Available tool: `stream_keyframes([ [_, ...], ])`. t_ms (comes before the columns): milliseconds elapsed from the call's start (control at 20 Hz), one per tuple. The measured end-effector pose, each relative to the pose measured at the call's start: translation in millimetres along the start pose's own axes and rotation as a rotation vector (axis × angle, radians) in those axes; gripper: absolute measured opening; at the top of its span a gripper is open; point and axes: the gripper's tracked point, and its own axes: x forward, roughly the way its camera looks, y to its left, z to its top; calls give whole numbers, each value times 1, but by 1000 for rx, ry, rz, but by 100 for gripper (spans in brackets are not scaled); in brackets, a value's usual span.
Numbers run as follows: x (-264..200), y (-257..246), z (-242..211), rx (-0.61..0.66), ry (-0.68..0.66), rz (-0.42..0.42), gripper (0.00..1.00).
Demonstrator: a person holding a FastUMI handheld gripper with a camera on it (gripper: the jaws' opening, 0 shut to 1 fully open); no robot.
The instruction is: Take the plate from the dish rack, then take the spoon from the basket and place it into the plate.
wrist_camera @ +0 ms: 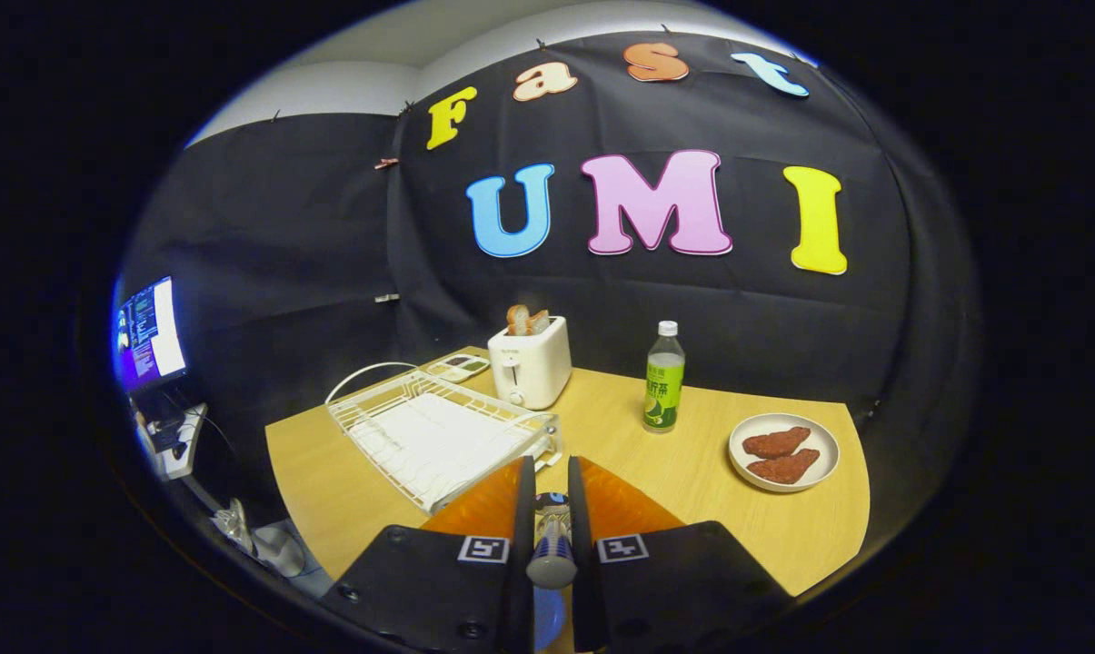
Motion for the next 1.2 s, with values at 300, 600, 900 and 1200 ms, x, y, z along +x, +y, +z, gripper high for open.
stream_keyframes([
  [300,-17,46,-31,-6,78,146,20],
  [600,-5,68,-91,-14,196,201,20],
  [900,1,74,-129,-52,280,204,20],
  [1200,-7,72,-151,-69,330,224,21],
])
